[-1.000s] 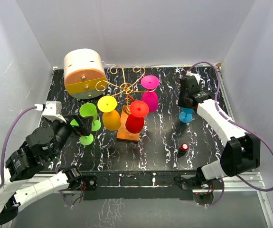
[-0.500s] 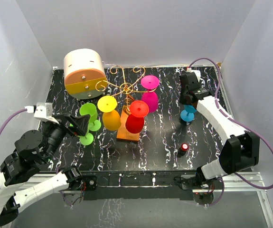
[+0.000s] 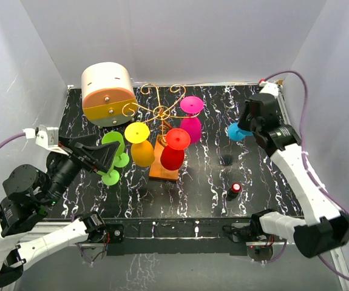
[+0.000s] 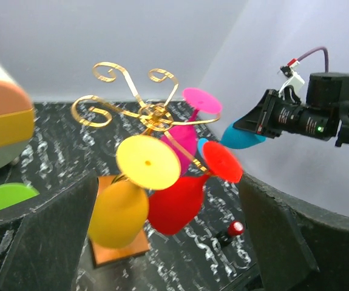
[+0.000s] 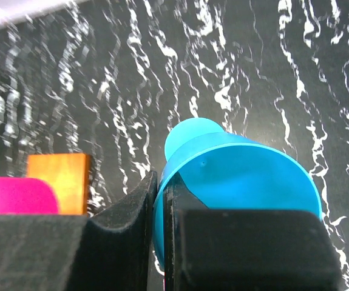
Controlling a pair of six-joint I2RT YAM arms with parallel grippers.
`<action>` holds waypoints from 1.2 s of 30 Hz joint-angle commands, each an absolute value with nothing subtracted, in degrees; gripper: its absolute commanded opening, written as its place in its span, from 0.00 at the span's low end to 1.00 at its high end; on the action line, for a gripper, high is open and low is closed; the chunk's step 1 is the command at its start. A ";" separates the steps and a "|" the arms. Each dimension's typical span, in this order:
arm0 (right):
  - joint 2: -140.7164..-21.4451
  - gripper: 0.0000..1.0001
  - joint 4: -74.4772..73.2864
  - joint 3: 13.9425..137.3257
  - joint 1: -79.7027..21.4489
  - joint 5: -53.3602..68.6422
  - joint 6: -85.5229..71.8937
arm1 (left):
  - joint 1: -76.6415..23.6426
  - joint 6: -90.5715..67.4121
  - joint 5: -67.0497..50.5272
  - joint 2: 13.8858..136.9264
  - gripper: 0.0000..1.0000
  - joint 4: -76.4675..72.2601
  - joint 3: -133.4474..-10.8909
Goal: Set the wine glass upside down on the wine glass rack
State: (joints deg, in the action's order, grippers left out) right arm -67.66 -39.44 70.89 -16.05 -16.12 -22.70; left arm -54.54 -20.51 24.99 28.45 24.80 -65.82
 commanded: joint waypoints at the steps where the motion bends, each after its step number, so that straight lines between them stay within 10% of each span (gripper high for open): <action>1: -58.07 0.00 -31.02 70.26 -15.80 -17.60 -25.45 | -54.67 -18.80 16.99 33.62 0.99 16.64 -69.96; 36: -39.56 0.00 14.89 71.23 -15.88 9.20 -35.37 | -54.85 -51.69 -5.63 88.85 0.96 -41.99 -96.75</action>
State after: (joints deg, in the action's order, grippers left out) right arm -39.00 7.73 71.46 -16.01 5.04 -32.38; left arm -54.57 -48.86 -5.39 87.55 -33.43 -92.01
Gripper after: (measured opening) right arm 0.054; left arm 0.956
